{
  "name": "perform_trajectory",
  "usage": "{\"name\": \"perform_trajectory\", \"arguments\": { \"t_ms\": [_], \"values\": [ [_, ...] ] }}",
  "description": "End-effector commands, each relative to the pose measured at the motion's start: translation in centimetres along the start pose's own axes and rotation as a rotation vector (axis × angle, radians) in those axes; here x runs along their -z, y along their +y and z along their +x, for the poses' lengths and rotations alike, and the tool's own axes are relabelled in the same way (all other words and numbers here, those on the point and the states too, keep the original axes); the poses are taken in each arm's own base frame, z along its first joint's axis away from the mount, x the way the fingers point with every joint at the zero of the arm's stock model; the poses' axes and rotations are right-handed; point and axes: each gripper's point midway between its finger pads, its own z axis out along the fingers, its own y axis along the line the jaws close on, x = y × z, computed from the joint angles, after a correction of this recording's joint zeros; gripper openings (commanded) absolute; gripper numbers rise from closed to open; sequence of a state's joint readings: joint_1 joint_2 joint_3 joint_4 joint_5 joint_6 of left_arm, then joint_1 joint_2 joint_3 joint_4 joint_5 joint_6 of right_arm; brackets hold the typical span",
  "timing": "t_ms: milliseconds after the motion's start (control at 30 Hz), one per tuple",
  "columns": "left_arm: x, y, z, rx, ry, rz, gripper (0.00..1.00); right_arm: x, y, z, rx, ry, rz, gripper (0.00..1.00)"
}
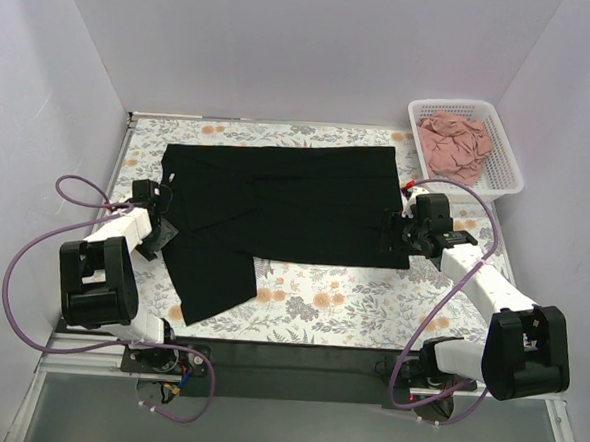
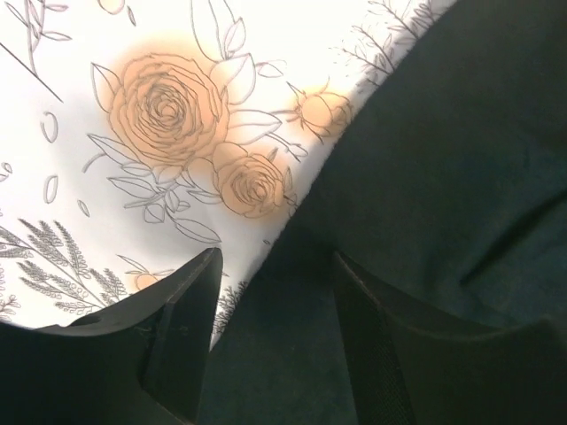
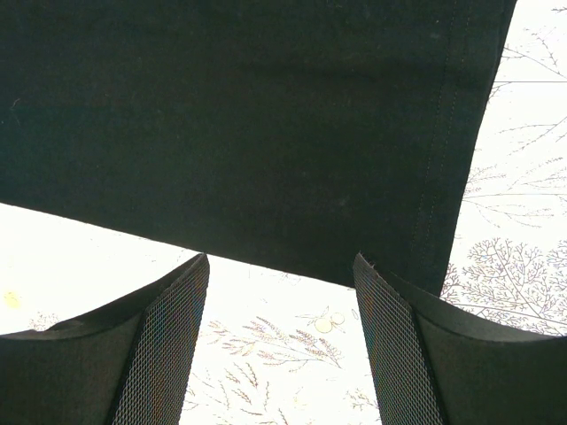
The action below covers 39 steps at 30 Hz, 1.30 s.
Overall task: Fold and stack the t-shirts
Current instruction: Fold the tshirt
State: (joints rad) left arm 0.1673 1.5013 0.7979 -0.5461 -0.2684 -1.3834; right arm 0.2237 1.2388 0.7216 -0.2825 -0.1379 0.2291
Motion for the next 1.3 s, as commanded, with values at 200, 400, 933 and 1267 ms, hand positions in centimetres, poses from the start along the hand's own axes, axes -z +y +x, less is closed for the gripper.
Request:
{"name": "perform_trajectory", "arguments": {
  "t_ms": [200, 400, 933, 1267],
  "values": [
    [-0.4, -0.5, -2.0, 0.003, -0.035, -0.004, 0.45, -0.4, 0.2, -0.1, 0.015, -0.011, -0.018, 0.72],
    [-0.6, 0.2, -0.4, -0.008, 0.012, -0.009, 0.43, -0.3, 0.1, -0.3, 0.015, -0.020, -0.008, 0.73],
    [-1.0, 0.5, 2.2, -0.054, 0.118, 0.000, 0.00, 0.9, -1.6, -0.7, -0.031, -0.056, 0.108, 0.71],
    [0.9, -0.3, 1.8, -0.053, 0.065, 0.061, 0.00, 1.1, -6.8, 1.0, -0.169, -0.035, 0.338, 0.72]
  ]
}}
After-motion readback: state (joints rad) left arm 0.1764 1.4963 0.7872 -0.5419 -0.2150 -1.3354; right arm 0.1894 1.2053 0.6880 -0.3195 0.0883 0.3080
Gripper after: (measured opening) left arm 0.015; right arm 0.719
